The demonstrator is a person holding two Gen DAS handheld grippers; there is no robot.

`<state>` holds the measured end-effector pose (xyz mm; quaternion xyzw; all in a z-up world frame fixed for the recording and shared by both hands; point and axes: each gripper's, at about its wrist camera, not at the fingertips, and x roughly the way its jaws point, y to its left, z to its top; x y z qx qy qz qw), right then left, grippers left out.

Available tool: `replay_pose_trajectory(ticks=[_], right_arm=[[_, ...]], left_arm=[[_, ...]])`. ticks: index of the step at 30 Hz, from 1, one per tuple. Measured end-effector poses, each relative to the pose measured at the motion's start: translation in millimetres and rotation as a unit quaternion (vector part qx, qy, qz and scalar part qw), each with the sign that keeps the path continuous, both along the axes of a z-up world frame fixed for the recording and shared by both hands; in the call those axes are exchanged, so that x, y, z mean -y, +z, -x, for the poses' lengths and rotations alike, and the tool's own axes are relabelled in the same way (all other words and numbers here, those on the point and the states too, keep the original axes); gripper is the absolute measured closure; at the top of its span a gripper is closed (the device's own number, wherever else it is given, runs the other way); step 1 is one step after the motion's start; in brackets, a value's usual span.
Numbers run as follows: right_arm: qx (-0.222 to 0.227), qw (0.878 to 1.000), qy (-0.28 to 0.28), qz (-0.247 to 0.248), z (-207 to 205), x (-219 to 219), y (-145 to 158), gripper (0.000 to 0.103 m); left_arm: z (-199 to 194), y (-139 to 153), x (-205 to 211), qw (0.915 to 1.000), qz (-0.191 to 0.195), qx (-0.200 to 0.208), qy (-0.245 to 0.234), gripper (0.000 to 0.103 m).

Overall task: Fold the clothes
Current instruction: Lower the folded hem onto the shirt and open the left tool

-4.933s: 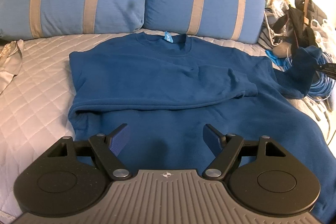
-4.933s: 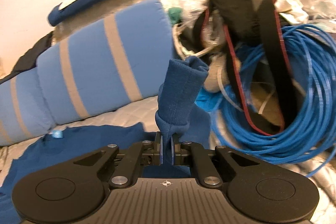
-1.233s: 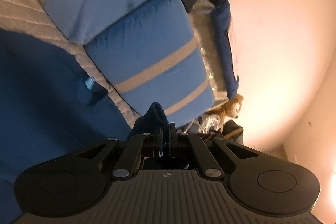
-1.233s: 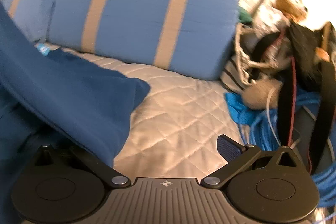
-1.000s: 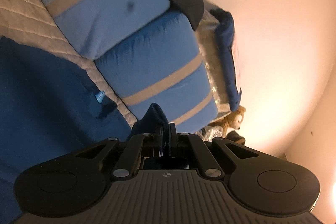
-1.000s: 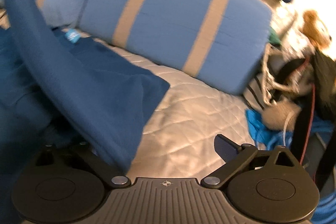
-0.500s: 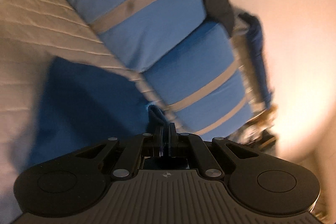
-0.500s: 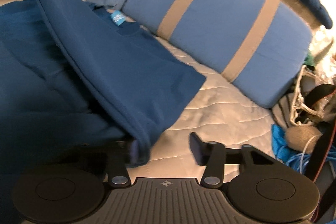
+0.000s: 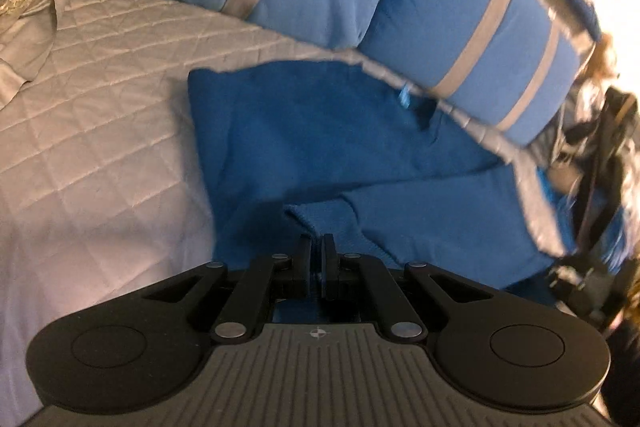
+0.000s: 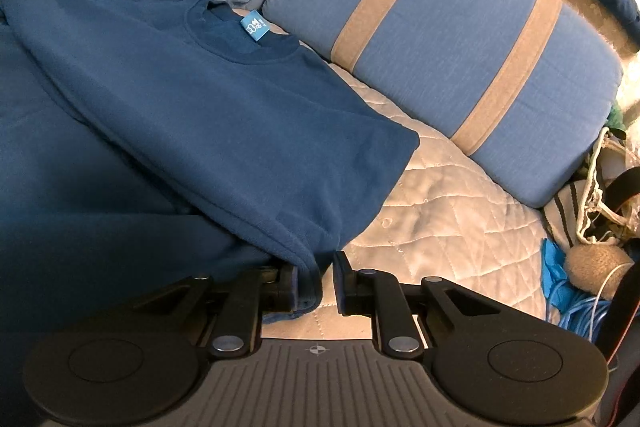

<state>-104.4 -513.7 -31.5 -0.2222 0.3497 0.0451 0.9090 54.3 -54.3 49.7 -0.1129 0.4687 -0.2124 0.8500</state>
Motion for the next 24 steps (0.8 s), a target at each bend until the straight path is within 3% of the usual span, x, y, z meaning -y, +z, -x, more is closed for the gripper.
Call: replay_pose_trajectory(ticks=[4,6,8,12,18,20,24], right_arm=[[0.006,1.000,0.006,0.011,2.8,-0.9,2.1,0.074],[0.015,1.000,0.006,0.017,6.1,0.8,4.2,0.054],[0.024,1.000,0.004,0.019,9.9,3.7,6.6,0.042],[0.023,1.000,-0.004,0.006,21.9,13.4,10.9,0.026],[0.061,0.997,-0.015,-0.047,39.2,20.7,29.5,0.007],[0.080,0.994,-0.026,-0.063,35.9,20.2,37.7,0.007],[0.091,0.992,-0.054,-0.069,16.7,19.4,38.3,0.005]], left_arm=[[6.4,-6.3,7.6,0.9986,-0.050,0.006,-0.013,0.098],[9.2,-9.1,11.3,0.9971,-0.073,0.010,-0.019,0.098],[10.6,-10.1,14.3,0.9956,-0.090,0.015,-0.021,0.096],[11.3,-10.6,16.1,0.9938,-0.108,0.020,-0.021,0.092],[16.0,-1.9,9.4,0.9929,-0.114,0.034,0.013,0.073],[21.5,3.9,6.9,0.9913,-0.118,0.050,0.031,0.060],[37.0,18.7,1.2,0.9877,-0.125,0.080,0.050,0.048]])
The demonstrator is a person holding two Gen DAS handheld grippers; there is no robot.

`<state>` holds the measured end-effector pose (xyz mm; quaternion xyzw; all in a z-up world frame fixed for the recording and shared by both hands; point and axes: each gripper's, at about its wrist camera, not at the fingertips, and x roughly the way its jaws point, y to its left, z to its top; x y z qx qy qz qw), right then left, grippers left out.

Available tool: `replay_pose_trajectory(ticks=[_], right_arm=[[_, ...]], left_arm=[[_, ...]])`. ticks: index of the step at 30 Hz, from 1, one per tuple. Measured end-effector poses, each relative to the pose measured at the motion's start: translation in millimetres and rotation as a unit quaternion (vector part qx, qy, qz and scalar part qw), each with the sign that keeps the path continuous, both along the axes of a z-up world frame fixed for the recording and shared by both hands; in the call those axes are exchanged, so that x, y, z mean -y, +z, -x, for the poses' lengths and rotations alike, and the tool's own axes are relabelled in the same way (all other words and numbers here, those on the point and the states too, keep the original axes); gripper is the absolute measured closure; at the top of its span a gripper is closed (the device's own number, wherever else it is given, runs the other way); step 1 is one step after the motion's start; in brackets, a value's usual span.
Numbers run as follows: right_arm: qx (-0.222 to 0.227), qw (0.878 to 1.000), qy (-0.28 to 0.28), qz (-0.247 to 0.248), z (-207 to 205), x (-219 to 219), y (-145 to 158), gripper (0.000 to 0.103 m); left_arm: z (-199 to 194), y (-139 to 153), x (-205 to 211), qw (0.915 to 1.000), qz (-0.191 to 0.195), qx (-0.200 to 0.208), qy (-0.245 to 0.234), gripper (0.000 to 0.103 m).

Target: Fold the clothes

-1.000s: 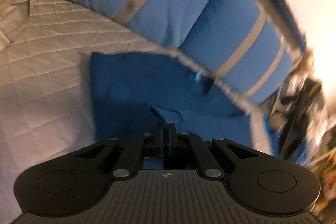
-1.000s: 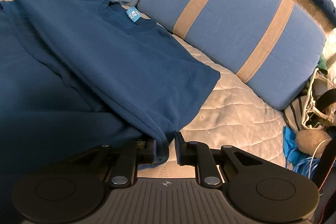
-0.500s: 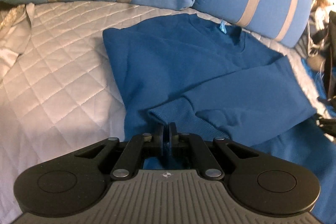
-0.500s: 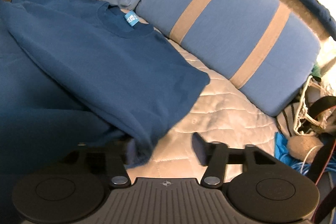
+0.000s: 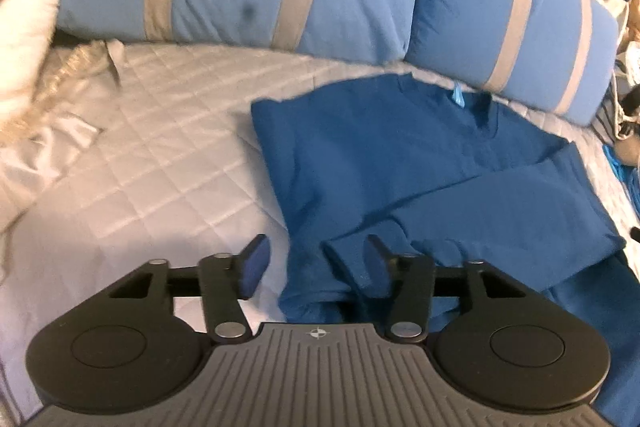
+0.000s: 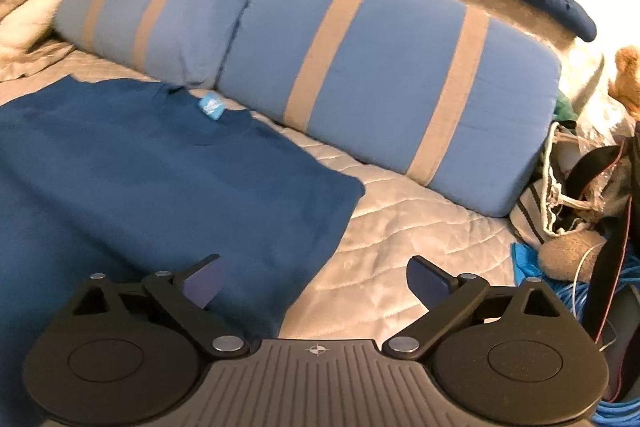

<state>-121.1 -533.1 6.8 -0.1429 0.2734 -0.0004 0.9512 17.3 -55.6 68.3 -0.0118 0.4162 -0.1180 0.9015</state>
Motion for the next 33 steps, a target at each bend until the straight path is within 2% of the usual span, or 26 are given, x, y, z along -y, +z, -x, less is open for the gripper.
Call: replay_pose_trajectory(ticks=[5,7,10,15,20,27,33], right_arm=[[-0.052,0.996,-0.049,0.047,-24.6,0.8,-38.2,0.003],[-0.053,0.996,-0.059,0.029,-23.2,6.0,-46.0,0.002],[-0.050,0.996,-0.076,0.011,-16.0,10.5,-41.5,0.000],[-0.041,0.997,-0.062,0.022,6.5,14.8,-26.9,0.000],[-0.030,0.997,-0.076,0.005,31.9,27.6,-3.1,0.000],[0.004,0.993,-0.094,-0.076,76.6,50.8,40.1,0.000],[0.028,0.989,-0.089,-0.111,116.8,63.4,74.7,0.000]], left_arm=[[24.4,21.3,-11.9,0.9991,-0.011,0.040,0.009,0.042],[34.0,29.3,-17.7,0.9984,-0.013,0.053,0.014,0.040],[50.0,39.0,-29.0,0.9972,-0.011,0.072,0.017,0.035],[74.2,45.1,-47.2,0.9949,-0.005,0.092,0.041,0.033],[99.8,52.2,-55.0,0.9877,-0.018,0.139,0.069,0.031],[130.3,62.4,-58.8,0.9863,-0.007,0.160,0.040,0.031],[159.1,69.7,-62.1,0.9861,-0.006,0.166,-0.006,0.030]])
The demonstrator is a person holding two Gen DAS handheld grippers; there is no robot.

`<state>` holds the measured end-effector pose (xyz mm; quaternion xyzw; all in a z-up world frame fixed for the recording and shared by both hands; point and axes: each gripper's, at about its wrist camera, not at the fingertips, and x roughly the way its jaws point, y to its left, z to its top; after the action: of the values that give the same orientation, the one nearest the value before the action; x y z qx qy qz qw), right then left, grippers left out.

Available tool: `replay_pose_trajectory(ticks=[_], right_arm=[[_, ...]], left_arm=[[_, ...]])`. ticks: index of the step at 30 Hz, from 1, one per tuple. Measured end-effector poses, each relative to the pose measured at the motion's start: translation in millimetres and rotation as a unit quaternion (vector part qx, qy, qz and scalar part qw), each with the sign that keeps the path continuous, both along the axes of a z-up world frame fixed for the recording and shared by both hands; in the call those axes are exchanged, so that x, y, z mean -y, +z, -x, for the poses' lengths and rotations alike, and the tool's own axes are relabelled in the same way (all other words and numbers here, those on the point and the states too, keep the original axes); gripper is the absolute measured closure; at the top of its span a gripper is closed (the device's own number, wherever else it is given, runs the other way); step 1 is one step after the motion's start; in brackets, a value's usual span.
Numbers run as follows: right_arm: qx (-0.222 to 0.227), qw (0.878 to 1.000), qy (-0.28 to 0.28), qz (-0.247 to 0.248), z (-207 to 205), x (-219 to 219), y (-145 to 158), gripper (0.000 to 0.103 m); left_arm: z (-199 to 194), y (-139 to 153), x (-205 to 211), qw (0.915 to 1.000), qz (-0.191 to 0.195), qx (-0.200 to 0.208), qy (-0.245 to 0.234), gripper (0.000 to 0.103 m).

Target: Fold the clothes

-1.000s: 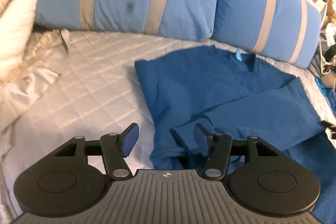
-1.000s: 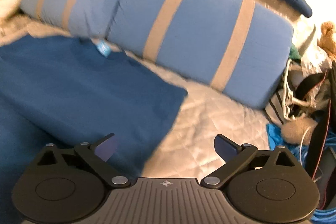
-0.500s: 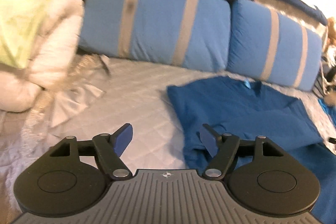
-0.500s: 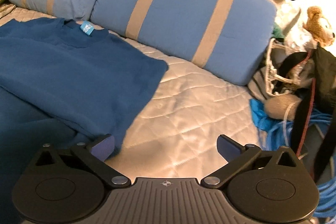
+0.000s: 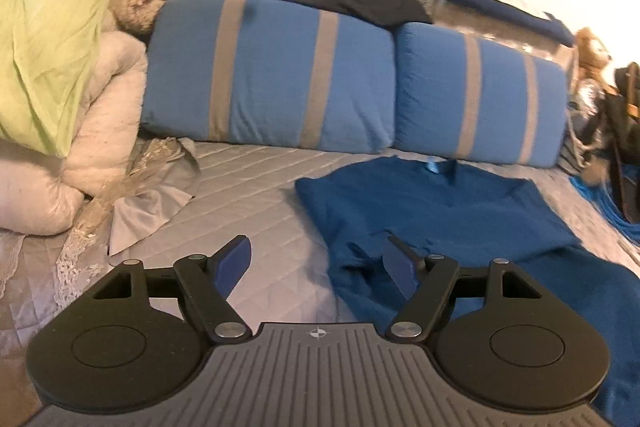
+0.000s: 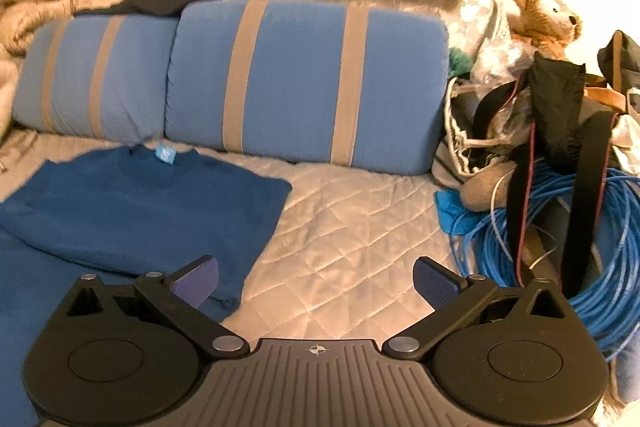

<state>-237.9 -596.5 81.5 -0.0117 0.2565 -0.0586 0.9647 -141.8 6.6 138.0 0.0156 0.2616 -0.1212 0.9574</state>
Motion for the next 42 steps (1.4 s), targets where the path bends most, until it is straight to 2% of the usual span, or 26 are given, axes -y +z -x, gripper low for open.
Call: replay_pose_trajectory(ticks=[5,10,15,19,23,26,28,29,31,34,38,39,41,42], right_arm=[[0.015,1.000,0.009,0.007,32.7,9.1,22.8,0.000],[0.017,1.000,0.011,-0.008,59.7,23.6,39.0,0.000],[0.024,1.000,0.010,-0.009,79.0,30.6,46.8,0.000],[0.025,0.999,0.009,-0.028,82.4,28.2,41.1,0.000],[0.021,0.999,0.015,-0.041,82.4,20.6,33.2,0.000],[0.015,0.998,0.022,-0.048,80.6,14.9,28.7,0.000],[0.011,0.998,0.027,-0.057,79.8,12.3,25.4,0.000],[0.009,0.998,0.028,-0.061,79.9,11.6,23.7,0.000],[0.005,0.997,0.029,-0.069,81.3,11.1,20.5,0.000],[-0.003,0.996,0.031,-0.083,84.8,11.5,14.5,0.000],[-0.014,0.993,0.037,-0.109,88.9,14.9,6.8,0.000],[-0.017,0.992,0.039,-0.116,90.2,15.4,4.4,0.000],[-0.026,0.989,0.048,-0.136,92.6,16.0,-1.9,0.000],[-0.032,0.987,0.053,-0.145,93.5,16.0,-5.5,0.000]], left_arm=[[23.0,9.2,-10.4,0.9995,0.001,0.013,-0.029,0.031],[41.5,21.2,-27.7,0.9994,0.011,0.011,-0.030,0.031],[52.4,20.2,-35.9,0.9997,0.004,-0.011,-0.023,0.031],[47.4,-1.3,-41.0,0.9953,0.056,-0.076,-0.020,0.031],[47.3,-25.0,-41.6,0.9876,0.106,-0.113,-0.023,0.030],[47.5,-45.6,-42.2,0.9785,0.146,-0.142,-0.031,0.030],[47.2,-60.8,-44.6,0.9694,0.178,-0.165,-0.037,0.030],[46.4,-69.8,-46.4,0.9619,0.200,-0.181,-0.044,0.030],[46.0,-86.3,-51.8,0.9438,0.250,-0.208,-0.060,0.031],[43.3,-110.6,-59.1,0.9114,0.322,-0.244,-0.079,0.032],[42.7,-133.8,-65.7,0.8776,0.390,-0.262,-0.093,0.032],[42.4,-138.2,-67.2,0.8687,0.408,-0.263,-0.097,0.034],[42.2,-148.7,-69.4,0.8485,0.446,-0.266,-0.104,0.047],[43.3,-153.0,-68.8,0.8421,0.458,-0.267,-0.099,0.049]])
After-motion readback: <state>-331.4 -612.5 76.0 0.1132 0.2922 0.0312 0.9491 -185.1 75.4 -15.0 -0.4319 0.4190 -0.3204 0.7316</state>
